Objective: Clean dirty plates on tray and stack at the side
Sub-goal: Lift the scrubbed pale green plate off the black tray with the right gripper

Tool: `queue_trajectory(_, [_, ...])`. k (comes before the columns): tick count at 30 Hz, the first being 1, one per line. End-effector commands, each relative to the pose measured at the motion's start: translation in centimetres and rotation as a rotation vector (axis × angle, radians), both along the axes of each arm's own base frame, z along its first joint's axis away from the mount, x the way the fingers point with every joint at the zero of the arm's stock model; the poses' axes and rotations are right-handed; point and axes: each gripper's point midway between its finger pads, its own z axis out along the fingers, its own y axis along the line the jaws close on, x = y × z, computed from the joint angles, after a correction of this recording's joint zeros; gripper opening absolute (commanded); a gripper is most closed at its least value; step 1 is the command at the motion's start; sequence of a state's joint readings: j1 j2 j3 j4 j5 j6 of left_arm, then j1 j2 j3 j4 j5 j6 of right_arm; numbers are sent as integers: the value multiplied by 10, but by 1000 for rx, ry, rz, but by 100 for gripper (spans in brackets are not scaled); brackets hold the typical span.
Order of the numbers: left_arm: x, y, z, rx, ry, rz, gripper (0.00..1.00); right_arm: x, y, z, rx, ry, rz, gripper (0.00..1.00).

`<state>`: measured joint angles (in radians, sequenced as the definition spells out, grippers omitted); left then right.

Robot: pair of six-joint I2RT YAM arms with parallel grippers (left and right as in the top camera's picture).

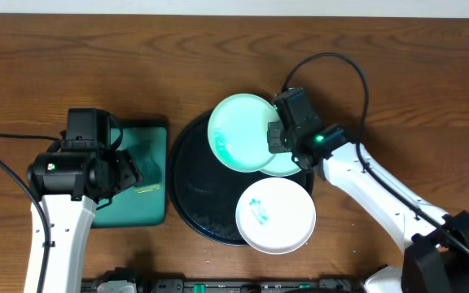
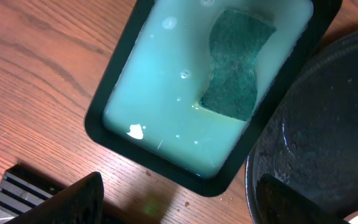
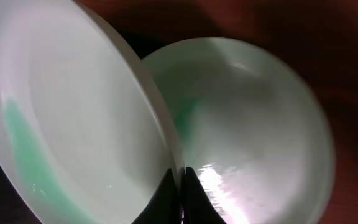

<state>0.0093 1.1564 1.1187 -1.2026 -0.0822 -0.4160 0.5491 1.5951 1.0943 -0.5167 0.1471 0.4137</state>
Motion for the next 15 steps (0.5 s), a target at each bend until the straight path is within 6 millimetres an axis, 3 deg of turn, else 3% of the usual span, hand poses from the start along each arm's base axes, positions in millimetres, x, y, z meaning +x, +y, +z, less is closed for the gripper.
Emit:
queue_trajectory(1, [0, 3, -2, 13, 15, 13, 79, 3, -9, 27, -162, -136, 40, 1])
queue_trajectory(10, [0, 3, -3, 13, 19, 12, 79, -8, -1, 67, -503, -361, 90, 1])
queue_trajectory(15, [0, 3, -4, 13, 23, 12, 79, -20, 15, 98, -672, -518, 107, 1])
